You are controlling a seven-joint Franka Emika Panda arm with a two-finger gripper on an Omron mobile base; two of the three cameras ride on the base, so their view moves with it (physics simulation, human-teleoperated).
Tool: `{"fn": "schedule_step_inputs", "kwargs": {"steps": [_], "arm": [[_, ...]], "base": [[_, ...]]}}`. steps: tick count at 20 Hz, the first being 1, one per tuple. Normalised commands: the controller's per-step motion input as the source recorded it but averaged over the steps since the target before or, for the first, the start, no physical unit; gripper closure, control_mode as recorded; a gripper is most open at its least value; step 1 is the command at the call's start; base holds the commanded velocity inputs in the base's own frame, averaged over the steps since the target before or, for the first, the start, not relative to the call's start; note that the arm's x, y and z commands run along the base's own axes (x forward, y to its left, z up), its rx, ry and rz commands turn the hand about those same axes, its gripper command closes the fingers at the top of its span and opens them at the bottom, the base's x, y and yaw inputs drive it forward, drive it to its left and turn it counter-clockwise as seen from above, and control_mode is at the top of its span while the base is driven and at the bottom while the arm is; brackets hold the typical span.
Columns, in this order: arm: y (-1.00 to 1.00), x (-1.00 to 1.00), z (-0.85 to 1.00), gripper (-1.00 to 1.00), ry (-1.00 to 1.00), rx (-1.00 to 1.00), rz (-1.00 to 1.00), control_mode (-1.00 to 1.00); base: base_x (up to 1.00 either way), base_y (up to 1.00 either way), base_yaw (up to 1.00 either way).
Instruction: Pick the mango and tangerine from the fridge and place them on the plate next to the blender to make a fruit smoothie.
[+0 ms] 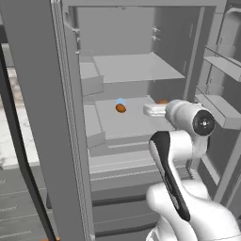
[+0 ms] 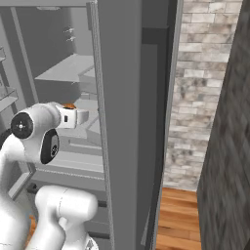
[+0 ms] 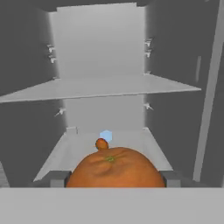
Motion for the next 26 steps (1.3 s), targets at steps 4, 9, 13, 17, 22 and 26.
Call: {"fn": "schedule_step_inputs", "kwargs": {"steps": [4, 9, 13, 17, 22, 26], "arm": [[-0.01, -1.00, 0.10, 1.00, 0.48, -0.15, 0.02, -1.00], [-0.06, -0.66, -0.28, 1.00, 0.28, -0.11, 0.03, -1.00], [-0.04, 0.00, 0.00, 1.00, 0.00, 0.00, 0.00, -1.00], [-0.06, -0.29, 0.00, 1.00, 0.00, 0.00, 0.00, -1.00], [-0.01, -0.31, 0.00, 1.00, 0.00, 0.00, 0.00, -1.00], [0.00, -0.11, 0.00, 1.00, 0.00, 0.00, 0.02, 1.00]], "base": [[0.00, 0.00, 0.00], [0.00, 0.00, 0.00], [0.00, 0.00, 0.00], [0.00, 0.00, 0.00], [0.00, 0.00, 0.00], [-0.40, 0.00, 0.13]]}}
